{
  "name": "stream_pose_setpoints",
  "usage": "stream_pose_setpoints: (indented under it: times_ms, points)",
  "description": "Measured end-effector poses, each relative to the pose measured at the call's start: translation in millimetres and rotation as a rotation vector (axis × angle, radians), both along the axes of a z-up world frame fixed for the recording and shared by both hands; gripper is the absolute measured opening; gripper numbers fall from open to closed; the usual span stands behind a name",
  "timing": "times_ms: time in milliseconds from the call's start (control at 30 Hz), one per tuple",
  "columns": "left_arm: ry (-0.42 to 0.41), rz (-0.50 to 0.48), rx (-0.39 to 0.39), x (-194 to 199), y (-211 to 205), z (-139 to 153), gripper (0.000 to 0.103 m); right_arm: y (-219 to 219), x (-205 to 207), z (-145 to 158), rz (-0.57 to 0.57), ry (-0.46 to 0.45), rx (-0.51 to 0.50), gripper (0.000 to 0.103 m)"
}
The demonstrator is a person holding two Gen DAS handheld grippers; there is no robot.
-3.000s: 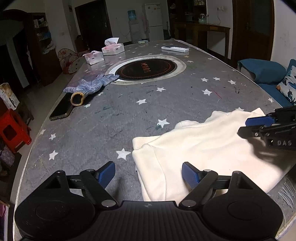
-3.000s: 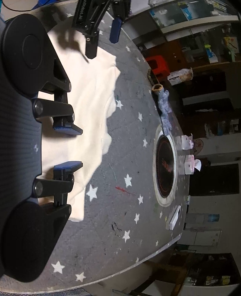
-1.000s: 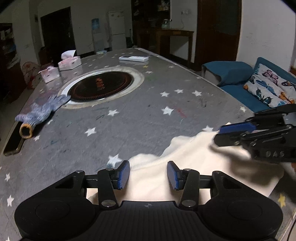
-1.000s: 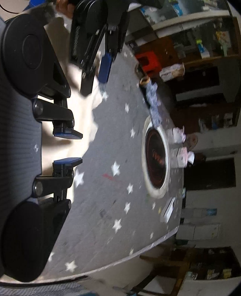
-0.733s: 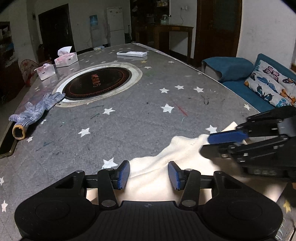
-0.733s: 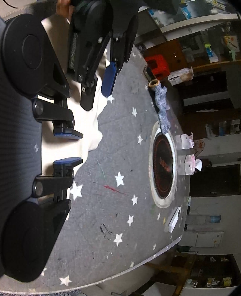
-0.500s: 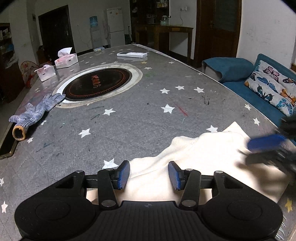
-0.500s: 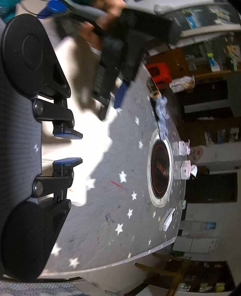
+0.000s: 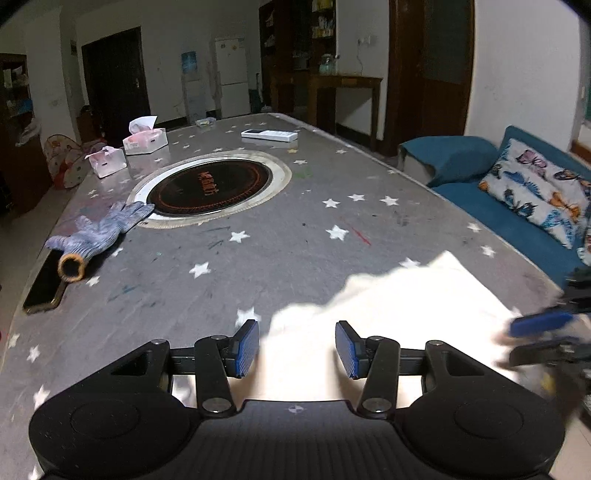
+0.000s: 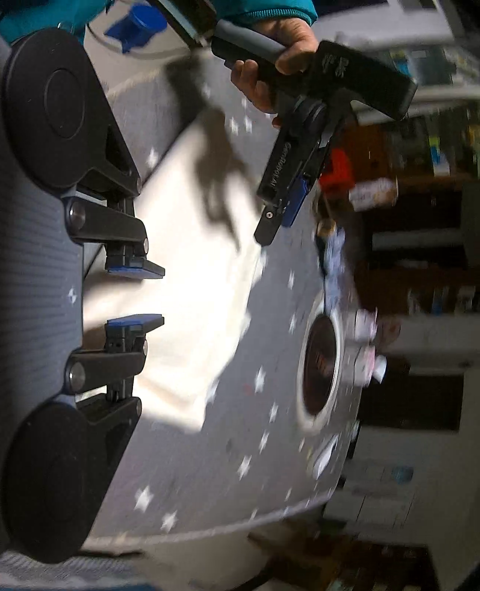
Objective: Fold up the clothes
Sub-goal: 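Grasp the shirt hem with the right gripper and fold it toward the collar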
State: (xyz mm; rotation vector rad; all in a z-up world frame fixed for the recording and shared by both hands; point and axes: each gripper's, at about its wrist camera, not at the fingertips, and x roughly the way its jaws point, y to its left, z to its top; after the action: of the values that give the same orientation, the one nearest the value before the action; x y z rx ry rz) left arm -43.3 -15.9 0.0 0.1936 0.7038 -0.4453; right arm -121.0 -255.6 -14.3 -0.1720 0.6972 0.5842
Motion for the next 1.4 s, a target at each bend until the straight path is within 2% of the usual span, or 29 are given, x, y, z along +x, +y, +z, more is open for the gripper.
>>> stream_pose_setpoints:
  times_ms: [133, 267, 400, 600, 733, 933, 1133, 1167, 1233, 1400]
  points:
    - [-0.003, -0.039, -0.020, -39, 15, 2, 0.049, 24, 0, -3, 0.080, -0.009, 0.006, 0.019]
    - [0.022, -0.071, -0.001, -62, 16, -15, 0.040, 41, 2, -14, 0.124, 0.019, -0.009, 0.019]
    - [0.051, -0.043, -0.015, -63, 23, -29, 0.039, 46, -1, -20, 0.136, 0.032, -0.042, 0.019]
    - [-0.003, -0.010, -0.044, -70, 37, -13, 0.039, 61, 0, -3, 0.187, -0.017, -0.025, 0.019]
    - [0.057, 0.037, -0.032, -67, 47, -30, 0.037, 81, 6, -6, 0.238, -0.020, -0.009, 0.019]
    - [0.053, 0.082, -0.081, -64, 65, -18, 0.040, 96, 9, -17, 0.273, 0.015, -0.060, 0.020]
    - [0.099, 0.194, -0.143, -48, 84, -12, 0.051, 114, -2, -1, 0.356, -0.047, -0.067, 0.022]
    - [0.114, 0.211, -0.164, -46, 86, -12, 0.056, 120, -4, -3, 0.376, -0.053, -0.077, 0.028]
    - [0.139, 0.235, -0.206, -43, 91, -13, 0.058, 131, -8, -5, 0.415, -0.066, -0.096, 0.033]
    - [0.178, 0.285, -0.278, -38, 97, -14, 0.068, 157, -17, -15, 0.501, -0.091, -0.156, 0.035]
